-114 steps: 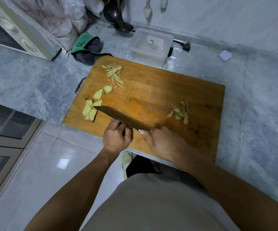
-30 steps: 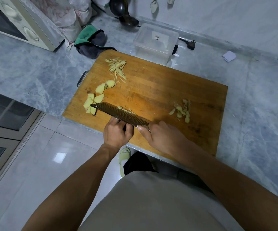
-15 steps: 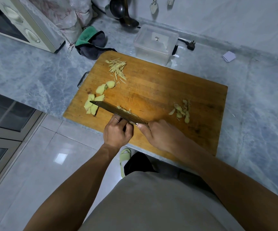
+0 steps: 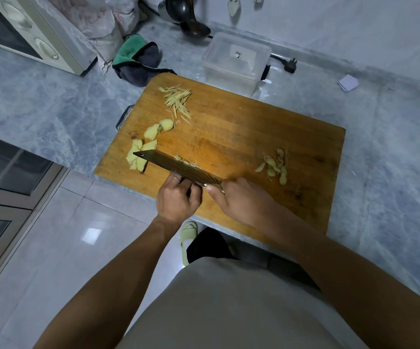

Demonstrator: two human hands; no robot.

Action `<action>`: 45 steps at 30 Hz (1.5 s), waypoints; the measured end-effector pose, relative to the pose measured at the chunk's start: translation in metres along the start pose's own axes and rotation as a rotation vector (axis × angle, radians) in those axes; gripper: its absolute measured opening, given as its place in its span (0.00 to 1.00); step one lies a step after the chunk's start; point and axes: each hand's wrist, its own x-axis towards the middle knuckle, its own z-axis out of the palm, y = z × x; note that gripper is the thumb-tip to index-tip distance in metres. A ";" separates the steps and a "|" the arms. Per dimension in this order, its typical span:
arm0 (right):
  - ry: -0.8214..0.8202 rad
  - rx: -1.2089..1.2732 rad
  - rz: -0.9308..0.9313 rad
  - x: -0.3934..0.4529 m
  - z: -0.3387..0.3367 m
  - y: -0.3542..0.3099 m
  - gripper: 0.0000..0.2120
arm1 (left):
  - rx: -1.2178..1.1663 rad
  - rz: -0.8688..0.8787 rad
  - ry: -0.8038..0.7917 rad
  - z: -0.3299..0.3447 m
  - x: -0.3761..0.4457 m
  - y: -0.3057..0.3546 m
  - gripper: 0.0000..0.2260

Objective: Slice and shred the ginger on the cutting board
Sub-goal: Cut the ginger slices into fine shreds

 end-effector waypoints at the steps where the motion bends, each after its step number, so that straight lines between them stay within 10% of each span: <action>1: 0.003 0.002 -0.009 0.001 0.001 0.001 0.28 | 0.003 -0.001 -0.005 0.000 -0.001 0.000 0.12; 45: -0.012 0.012 -0.013 -0.027 -0.014 0.023 0.27 | 0.025 -0.007 -0.026 0.001 -0.005 -0.002 0.13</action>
